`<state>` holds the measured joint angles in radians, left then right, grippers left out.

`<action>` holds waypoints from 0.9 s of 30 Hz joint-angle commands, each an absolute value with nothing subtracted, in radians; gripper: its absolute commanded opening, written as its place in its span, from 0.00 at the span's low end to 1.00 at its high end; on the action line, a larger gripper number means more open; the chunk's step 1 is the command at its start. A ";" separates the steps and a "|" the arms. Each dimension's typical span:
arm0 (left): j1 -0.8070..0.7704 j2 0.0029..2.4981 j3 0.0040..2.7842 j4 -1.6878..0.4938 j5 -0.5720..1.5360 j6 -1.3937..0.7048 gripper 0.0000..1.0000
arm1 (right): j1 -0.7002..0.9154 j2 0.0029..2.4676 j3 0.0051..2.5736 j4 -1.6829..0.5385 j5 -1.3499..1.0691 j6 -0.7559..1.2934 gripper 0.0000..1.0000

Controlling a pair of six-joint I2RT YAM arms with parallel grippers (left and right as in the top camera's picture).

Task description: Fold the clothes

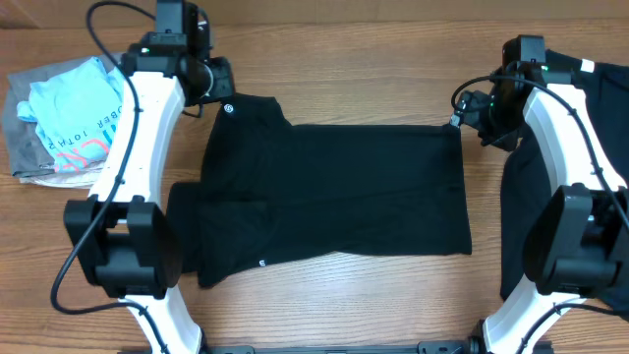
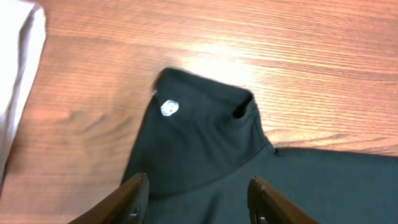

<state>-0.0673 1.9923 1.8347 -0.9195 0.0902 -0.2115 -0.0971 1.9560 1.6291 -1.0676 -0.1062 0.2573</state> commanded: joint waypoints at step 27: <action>-0.084 2.230 1.855 -0.788 0.026 -0.110 0.67 | -0.066 2.157 1.647 -0.838 -0.124 -0.167 0.82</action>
